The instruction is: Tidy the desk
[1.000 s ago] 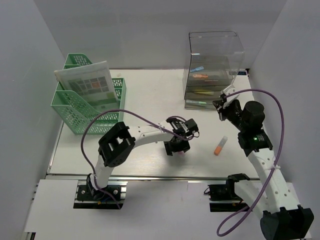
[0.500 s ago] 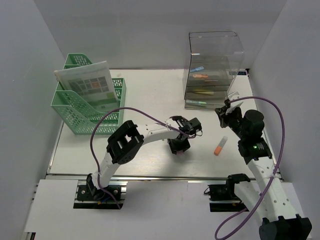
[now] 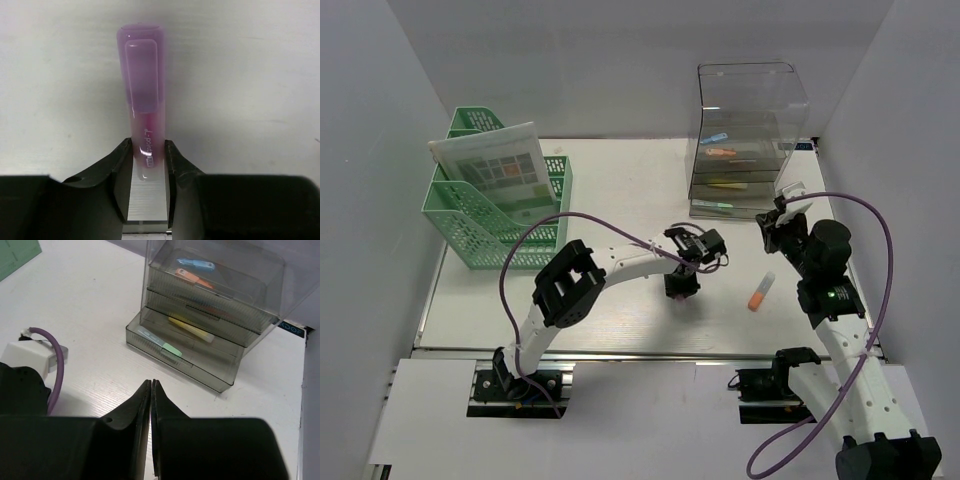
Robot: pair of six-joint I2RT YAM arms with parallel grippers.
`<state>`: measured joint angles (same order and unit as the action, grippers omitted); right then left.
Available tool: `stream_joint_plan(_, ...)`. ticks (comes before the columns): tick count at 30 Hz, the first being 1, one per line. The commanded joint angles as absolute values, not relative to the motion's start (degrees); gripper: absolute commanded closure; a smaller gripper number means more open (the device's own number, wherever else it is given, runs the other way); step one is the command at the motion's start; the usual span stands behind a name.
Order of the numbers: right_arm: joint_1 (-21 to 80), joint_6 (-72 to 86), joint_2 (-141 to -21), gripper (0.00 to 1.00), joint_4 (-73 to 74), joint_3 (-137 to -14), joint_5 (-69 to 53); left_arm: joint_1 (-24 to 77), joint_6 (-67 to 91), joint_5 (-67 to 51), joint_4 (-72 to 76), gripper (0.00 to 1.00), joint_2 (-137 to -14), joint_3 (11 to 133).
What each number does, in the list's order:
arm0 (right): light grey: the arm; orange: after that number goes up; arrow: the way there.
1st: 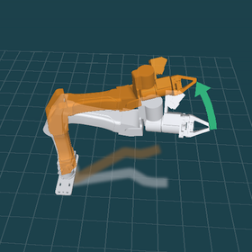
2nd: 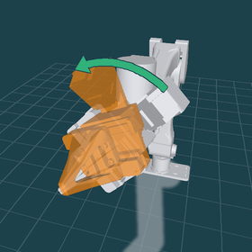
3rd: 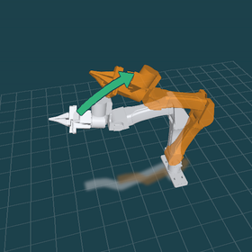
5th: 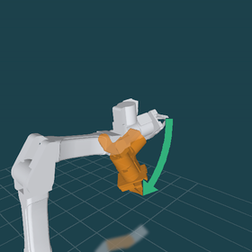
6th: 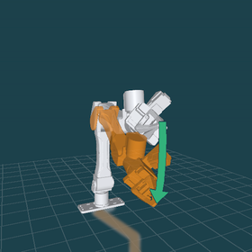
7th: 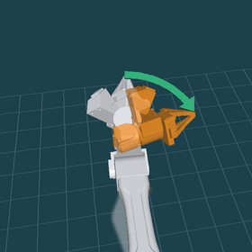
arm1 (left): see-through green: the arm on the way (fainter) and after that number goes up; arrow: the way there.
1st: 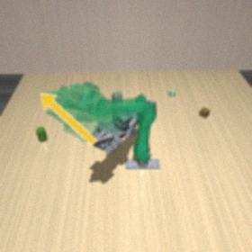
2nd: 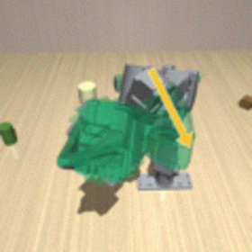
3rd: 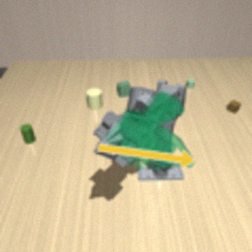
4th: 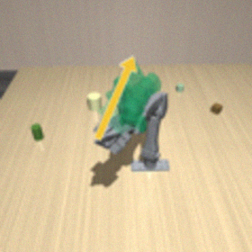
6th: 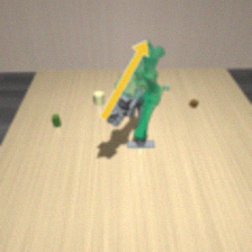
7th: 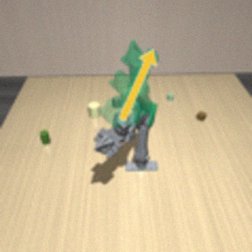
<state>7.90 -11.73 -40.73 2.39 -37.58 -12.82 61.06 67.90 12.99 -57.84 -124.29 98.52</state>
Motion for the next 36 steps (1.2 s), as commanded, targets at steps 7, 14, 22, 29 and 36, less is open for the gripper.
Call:
stream_joint_plan(7,5.4,-9.3,-40.8,0.95,-1.3,-36.9,-9.8,59.9,10.4,12.3,-37.3,1.00,-114.9,98.8)
stream_joint_plan(14,4.1,-8.8,-41.1,0.97,-1.5,-37.0,-8.5,58.8,-15.6,9.2,-24.5,1.00,-116.6,100.4)
stream_joint_plan(22,4.0,-8.9,-41.4,0.97,-1.7,-37.1,-7.0,54.1,-34.7,5.7,-11.3,1.00,-125.1,107.6)
stream_joint_plan(29,4.0,-7.6,-41.4,0.98,-1.4,-37.8,-5.4,52.3,-40.1,8.3,6.1,1.00,-131.1,110.4)
stream_joint_plan(36,4.1,-7.6,-41.3,0.97,-1.5,-38.1,-4.4,51.2,-41.8,11.8,14.3,0.99,-139.7,116.5)
